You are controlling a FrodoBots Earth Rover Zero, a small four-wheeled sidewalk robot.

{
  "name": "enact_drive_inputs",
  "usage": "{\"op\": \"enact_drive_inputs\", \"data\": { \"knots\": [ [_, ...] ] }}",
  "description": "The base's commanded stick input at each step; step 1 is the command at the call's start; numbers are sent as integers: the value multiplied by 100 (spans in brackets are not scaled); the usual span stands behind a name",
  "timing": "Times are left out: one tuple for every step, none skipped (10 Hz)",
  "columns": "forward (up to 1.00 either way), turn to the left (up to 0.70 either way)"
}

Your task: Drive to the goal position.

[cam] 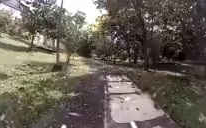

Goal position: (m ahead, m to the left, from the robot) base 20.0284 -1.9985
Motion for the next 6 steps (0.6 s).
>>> {"op": "enact_drive_inputs", "data": {
  "knots": [
    [85, 0],
    [85, 0],
    [85, 0],
    [85, 0],
    [85, 0],
    [85, 0]
  ]
}}
